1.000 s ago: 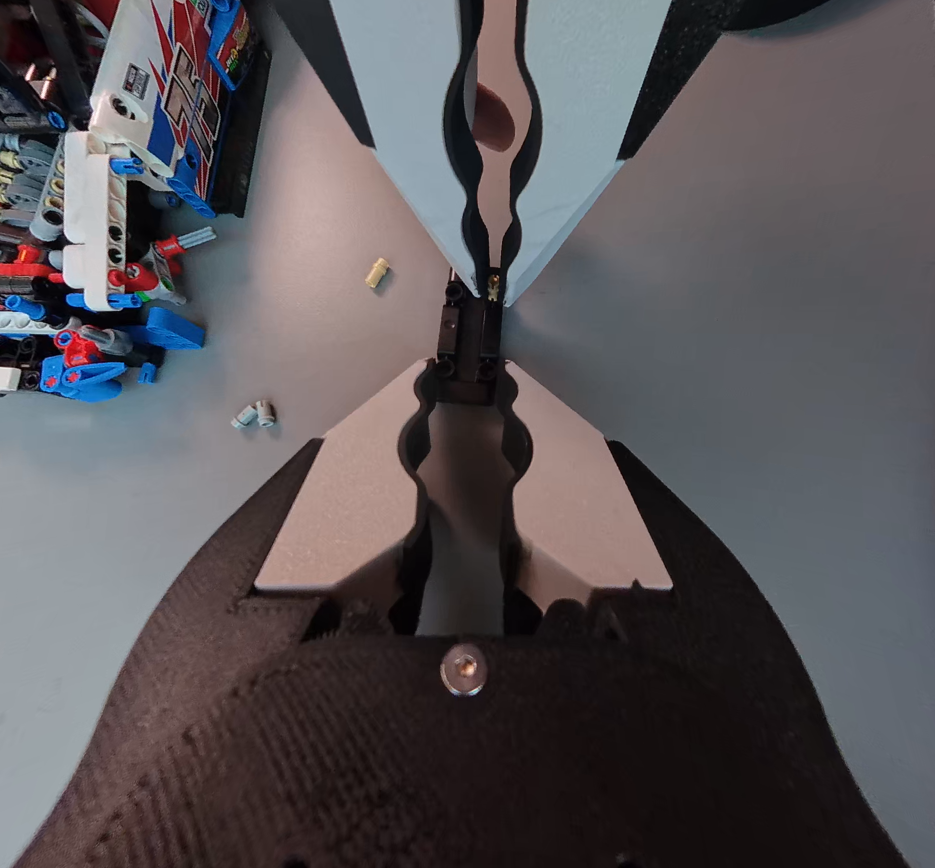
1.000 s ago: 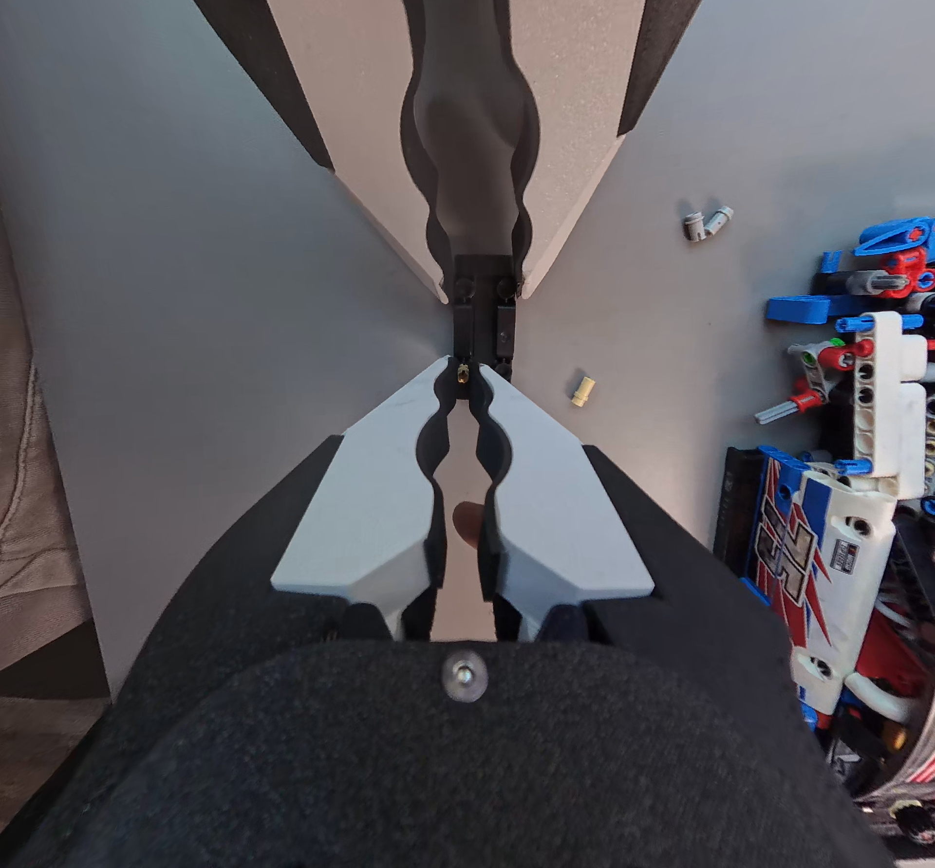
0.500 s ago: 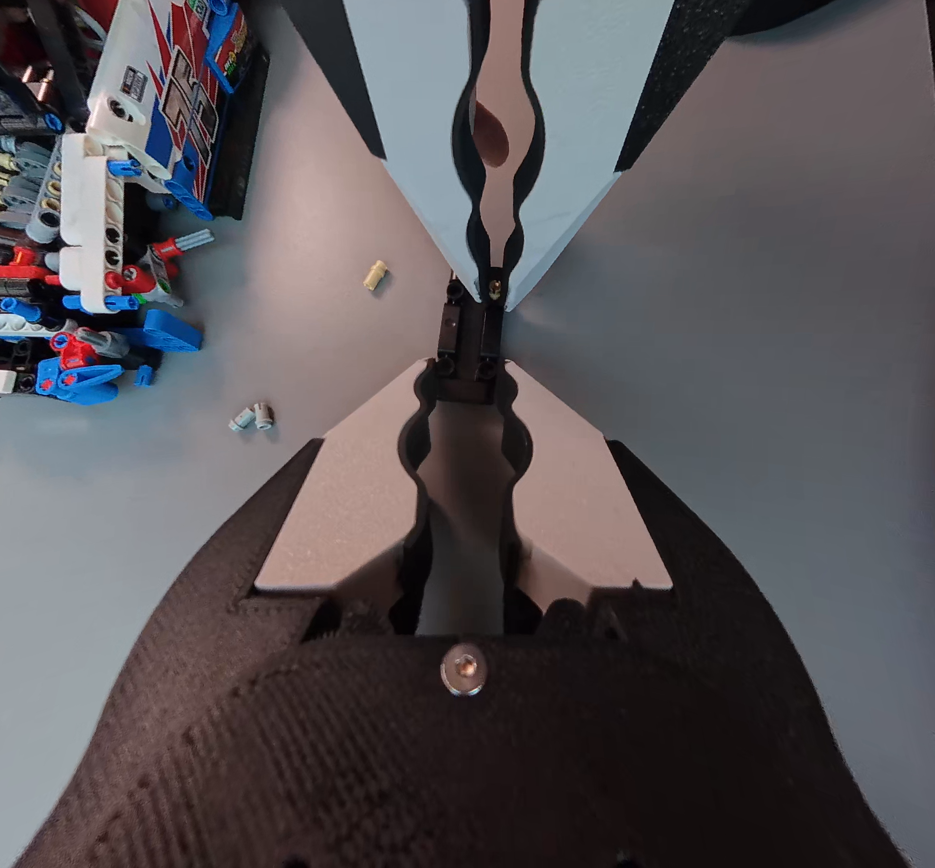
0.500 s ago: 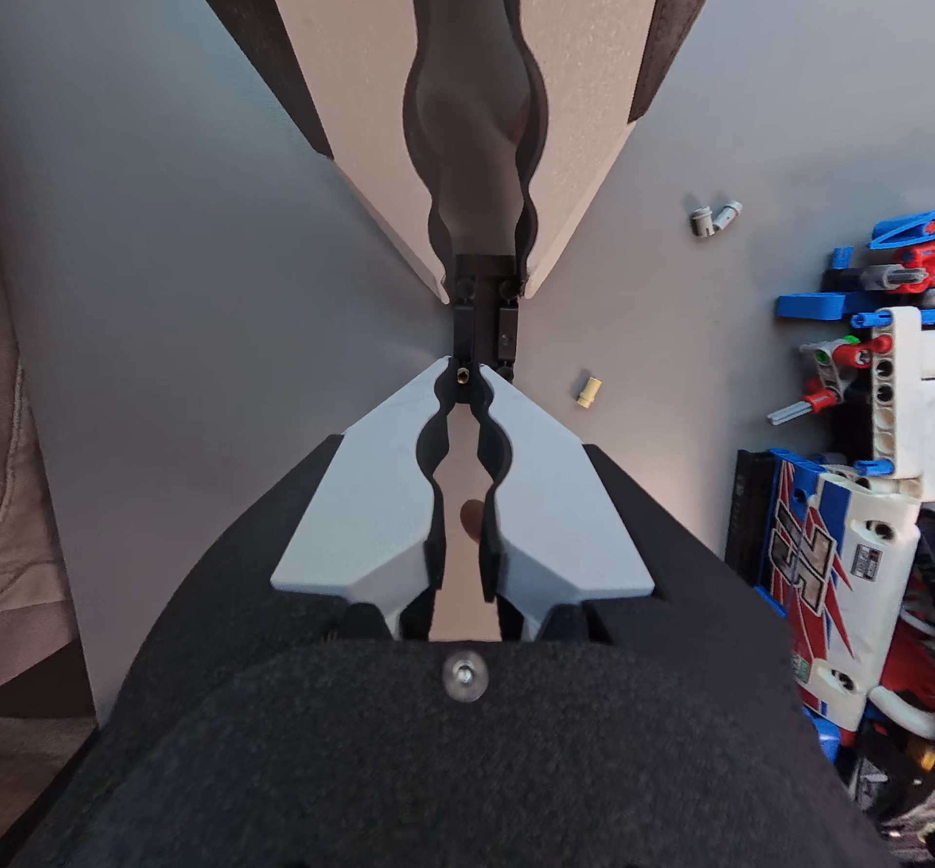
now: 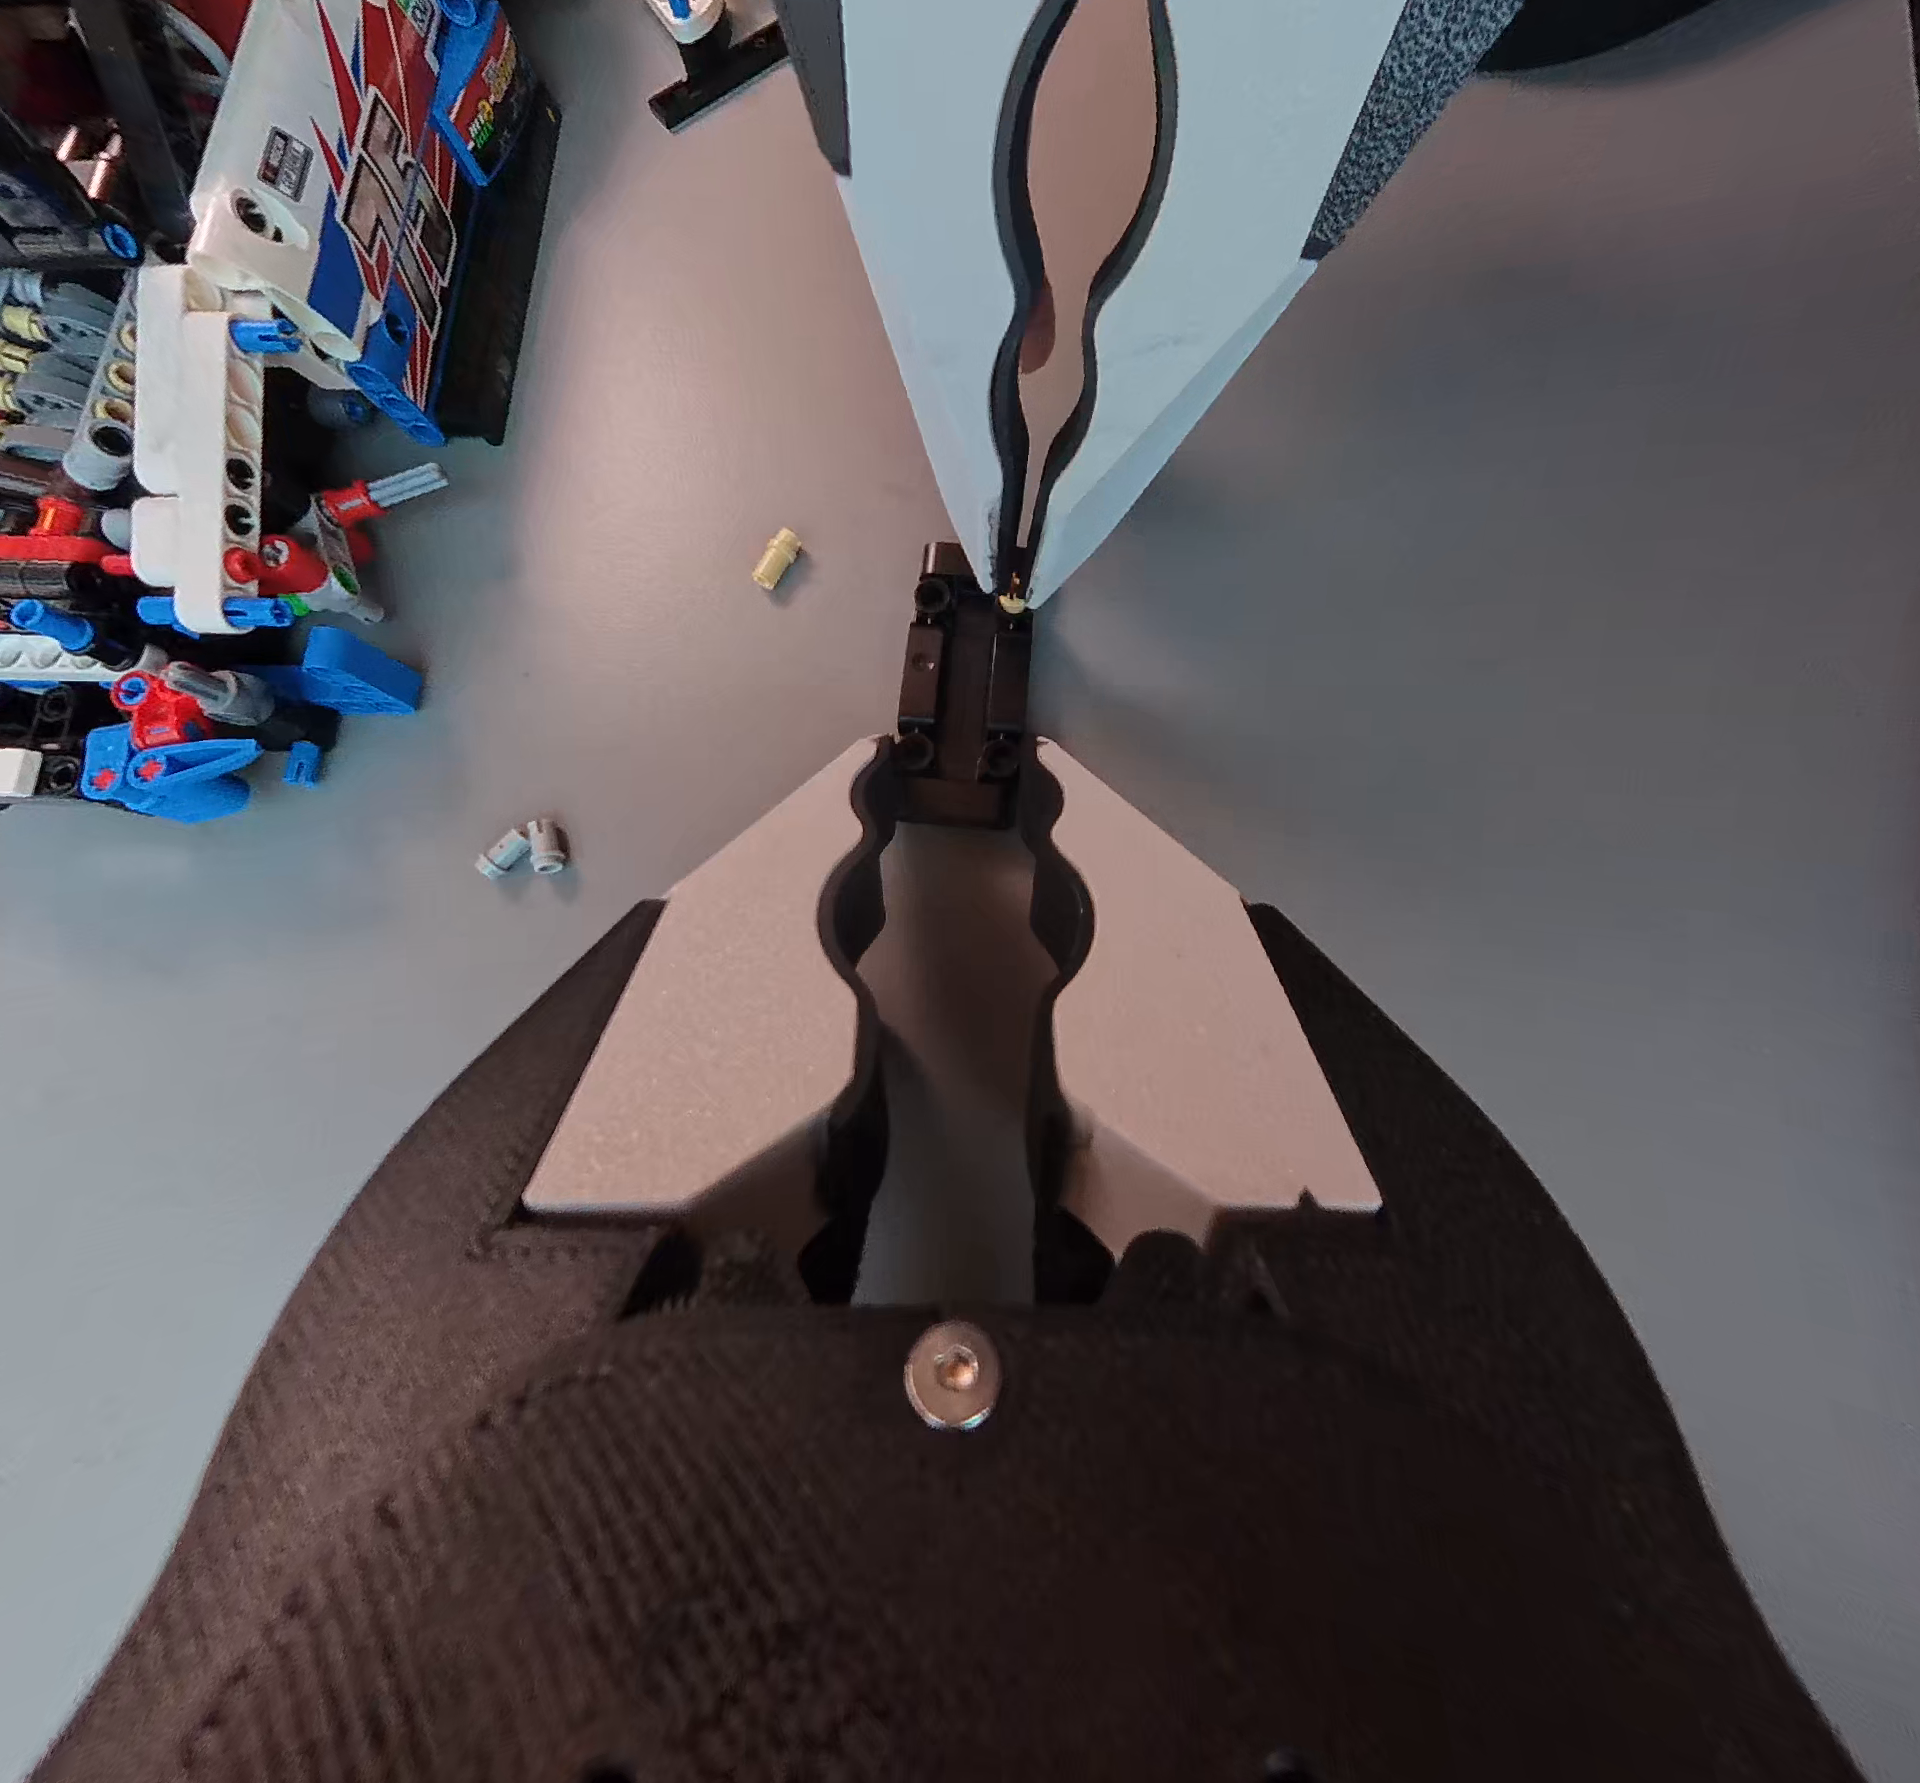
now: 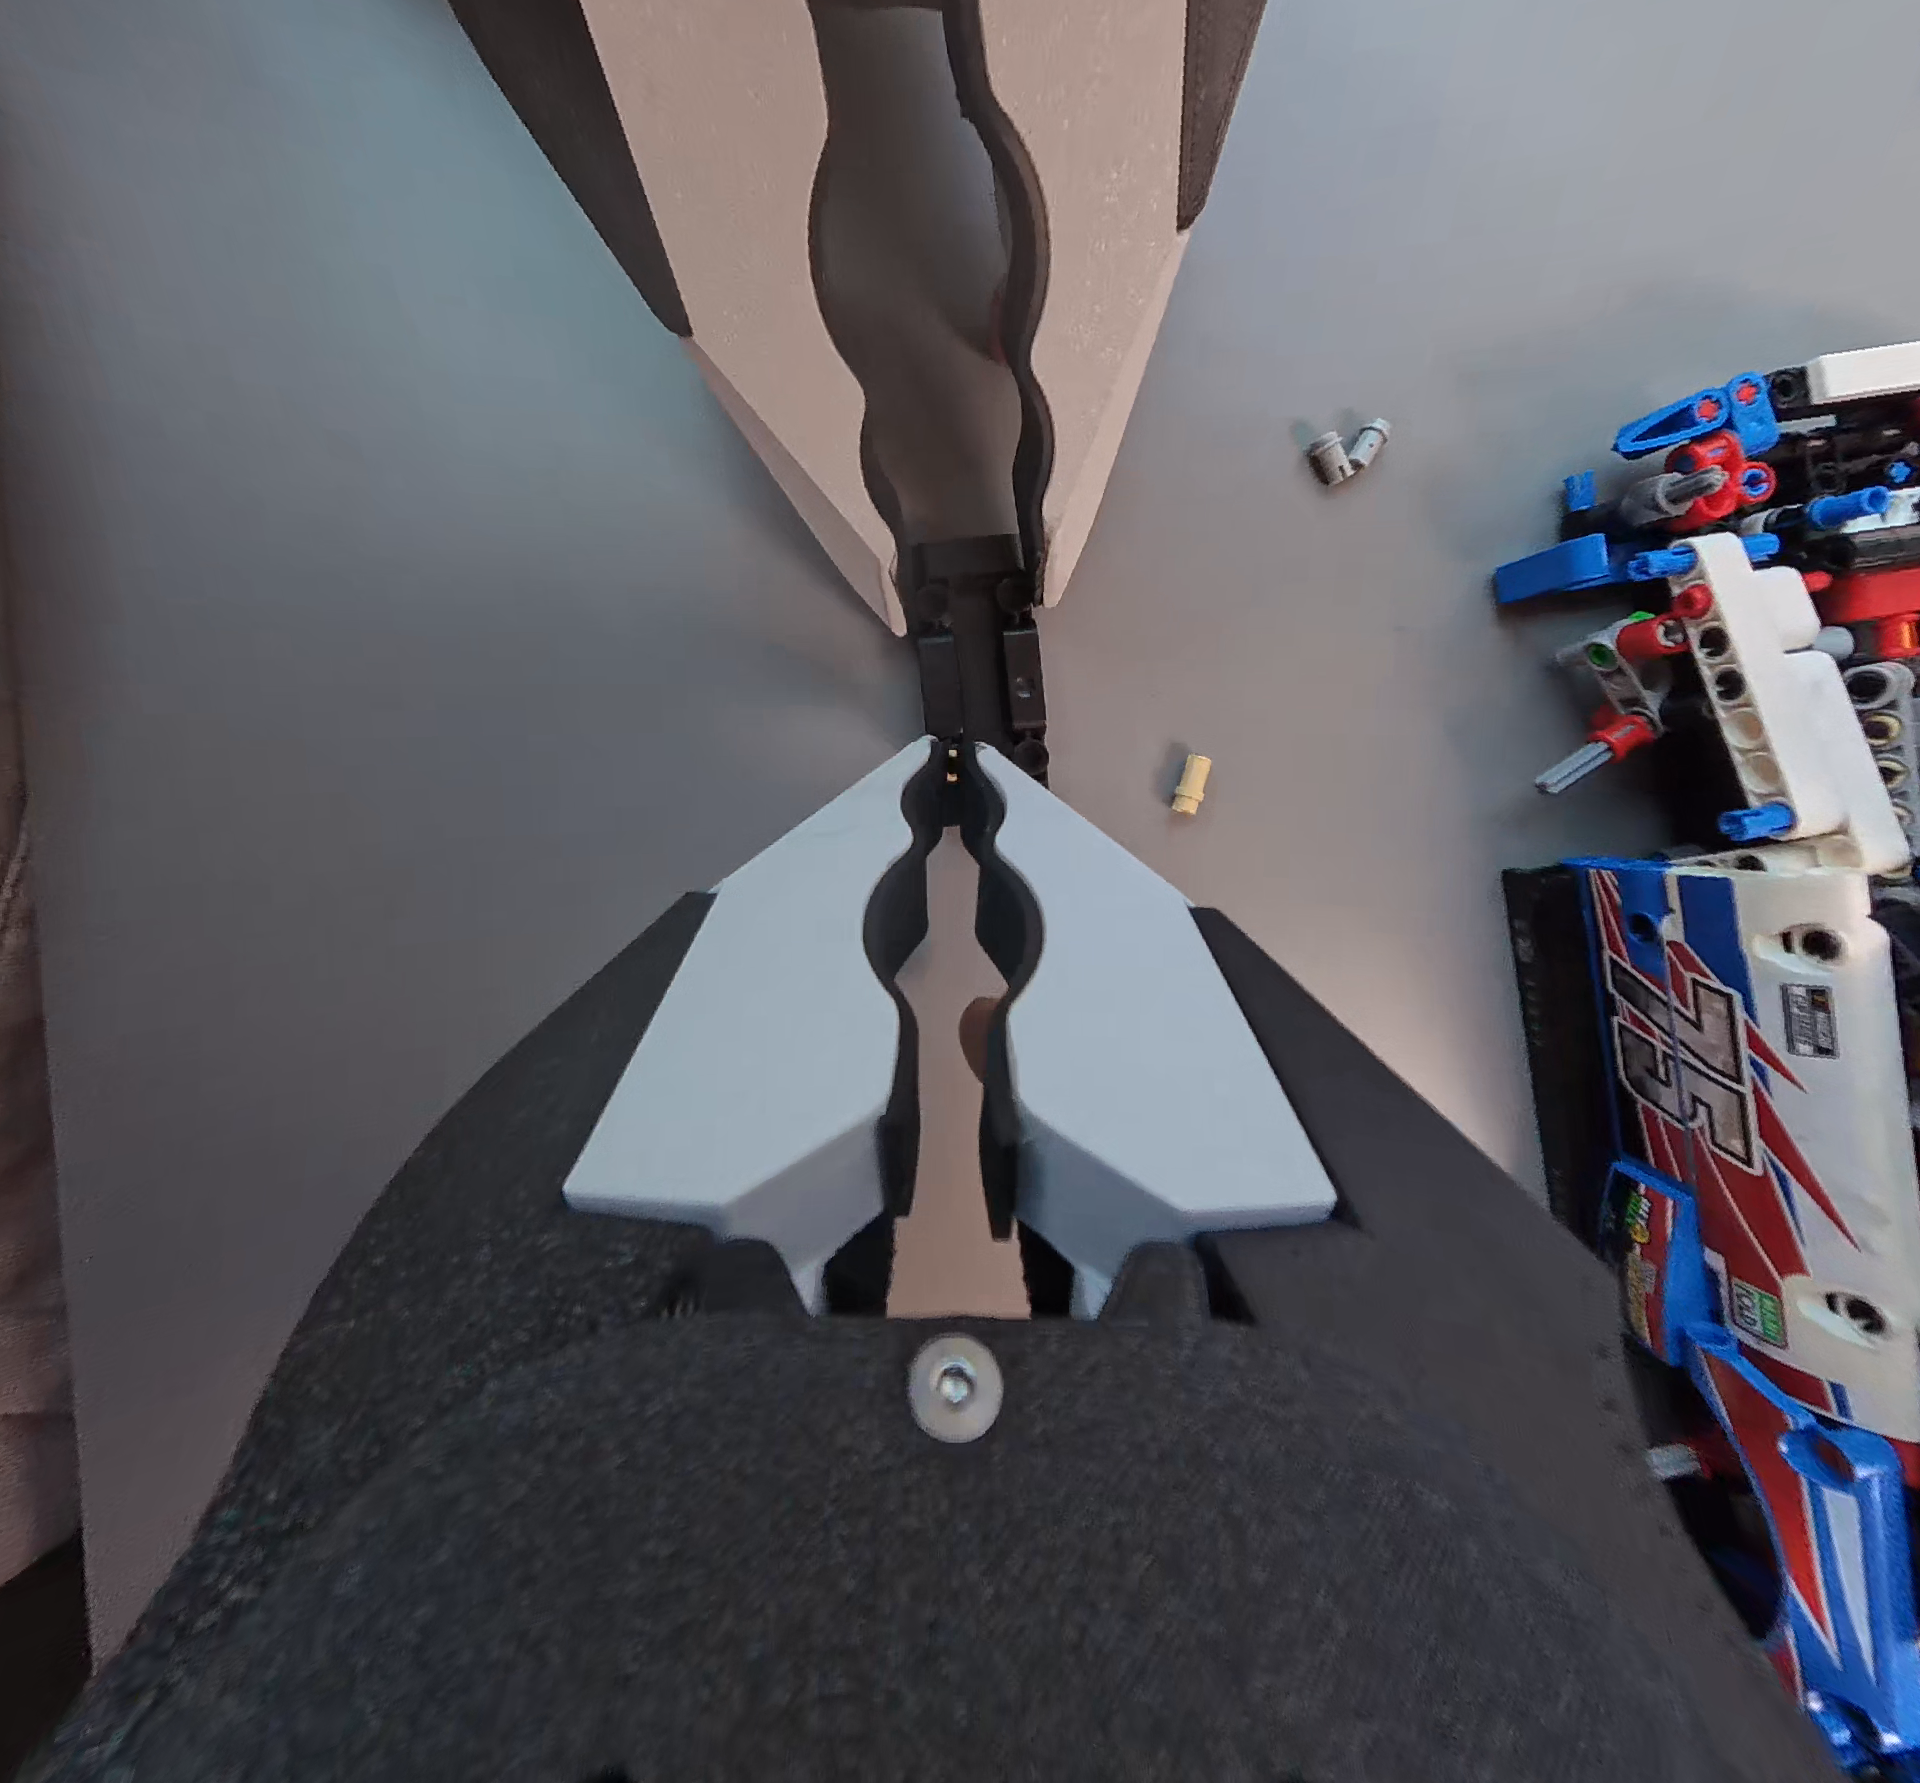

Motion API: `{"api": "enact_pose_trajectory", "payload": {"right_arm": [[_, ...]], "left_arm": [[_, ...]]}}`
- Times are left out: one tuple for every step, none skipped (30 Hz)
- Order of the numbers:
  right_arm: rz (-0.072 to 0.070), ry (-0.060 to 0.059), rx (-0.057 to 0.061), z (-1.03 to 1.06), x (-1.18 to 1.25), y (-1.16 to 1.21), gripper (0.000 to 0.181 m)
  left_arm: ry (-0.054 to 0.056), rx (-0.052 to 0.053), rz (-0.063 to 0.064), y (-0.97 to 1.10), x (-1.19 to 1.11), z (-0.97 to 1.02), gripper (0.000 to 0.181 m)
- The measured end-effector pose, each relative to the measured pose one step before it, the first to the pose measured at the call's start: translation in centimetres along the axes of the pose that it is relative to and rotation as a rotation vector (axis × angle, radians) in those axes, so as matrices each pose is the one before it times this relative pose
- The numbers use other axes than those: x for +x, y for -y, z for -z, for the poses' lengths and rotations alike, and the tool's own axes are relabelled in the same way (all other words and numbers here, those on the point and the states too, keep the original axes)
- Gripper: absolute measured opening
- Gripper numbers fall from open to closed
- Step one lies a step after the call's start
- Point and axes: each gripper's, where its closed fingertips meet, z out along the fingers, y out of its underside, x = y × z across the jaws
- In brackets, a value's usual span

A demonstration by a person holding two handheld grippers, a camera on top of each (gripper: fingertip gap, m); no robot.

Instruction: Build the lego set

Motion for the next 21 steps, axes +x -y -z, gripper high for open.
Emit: {"api": "enact_pose_trajectory", "payload": {"right_arm": [[-0.0132, 0.0107, -0.0232, -0.134, -0.058, -0.249, 0.0], [-0.0151, 0.0119, -0.0132, -0.07, -0.032, -0.076, 0.0], [-0.0028, 0.012, -0.0123, -0.01, -0.029, -0.044, 0.0], [0.0069, 0.0044, -0.0091, -0.013, 0.001, -0.025, 0.0], [0.0024, 0.0032, -0.0064, -0.018, -0.004, -0.011, 0.0], [-0.0042, 0.0045, -0.0016, -0.005, 0.0, 0.007, 0.0], [-0.0012, 0.0025, 0.0066, 0.01, 0.026, 0.048, 0.0], [0.0055, 0.0039, 0.0216, 0.036, 0.035, 0.099, 0.0], [-0.0169, -0.0012, 0.0493, 0.161, 0.244, 0.316, 0.0], [-0.0566, -0.0286, 0.0733, 0.444, 0.936, 0.687, 0.0], [-0.066, -0.0226, 0.0595, 0.557, 1.074, 0.652, 0.0], [-0.0471, -0.0265, 0.0305, 0.403, 1.07, 0.326, 0.003], [-0.0122, -0.0274, -0.0099, 0.101, 0.89, -0.258, 0.006], [0.0104, -0.0218, -0.0355, -0.165, 0.614, -0.672, 0.009], [0.0125, -0.011, -0.0314, -0.342, 0.277, -0.629, 0.011], [0.0029, 0.0056, -0.0159, -0.385, -0.067, -0.369, 0.012], [-0.0045, 0.0061, -0.0052, -0.363, -0.111, -0.13, 0.013], [0.0018, -0.0019, -0.004, -0.315, -0.012, -0.07, 0.013], [0.0119, -0.0139, -0.0131, -0.303, 0.177, -0.167, 0.012], [0.0214, -0.0169, -0.0256, -0.27, 0.224, -0.345, 0.008], [0.0118, 0.0028, 0.0125, -0.012, -0.07, 0.293, 0.003]], "left_arm": [[0.0005, 0.0004, 0.0012, 0.006, 0.022, -0.016, 0.021], [0.0003, 0.0002, 0.0002, 0.014, 0.01, -0.013, 0.022], [0.0001, 0.0, -0.0006, 0.002, 0.008, -0.001, 0.022], [-0.0005, 0.0, 0.0011, -0.002, 0.0, 0.001, 0.022], [-0.0006, 0.0002, 0.0008, 0.001, 0.001, 0.0, 0.022], [0.0001, 0.0001, 0.0, -0.007, -0.001, -0.007, 0.022], [0.0007, -0.0005, -0.0005, 0.003, 0.0, 0.009, 0.022], [0.0018, -0.0005, -0.0004, -0.005, -0.014, 0.003, 0.022], [0.0028, -0.0004, -0.0003, -0.016, -0.053, 0.014, 0.022], [0.0003, 0.0008, 0.0, -0.013, -0.022, 0.005, 0.021], [-0.0008, 0.0009, 0.0001, 0.007, 0.006, -0.001, 0.021], [0.0005, 0.0011, -0.0035, 0.014, 0.012, -0.017, 0.021], [0.002, 0.0022, -0.0039, 0.036, -0.006, -0.031, 0.021], [0.0015, 0.0026, -0.0029, 0.042, -0.015, -0.037, 0.021], [0.0001, 0.0023, -0.0007, 0.029, -0.013, -0.028, 0.022], [0.0005, 0.0021, 0.0007, 0.021, -0.015, -0.021, 0.022], [0.0012, 0.0017, 0.0006, 0.007, -0.01, -0.008, 0.022], [0.0016, 0.001, 0.0005, 0.004, -0.017, 0.004, 0.022], [0.0023, 0.0007, 0.0006, 0.006, -0.021, 0.0, 0.021], [0.0018, 0.0014, 0.0015, 0.014, -0.021, -0.004, 0.021], [-0.0002, 0.0042, 0.0042, 0.049, -0.022, -0.009, 0.021]]}}
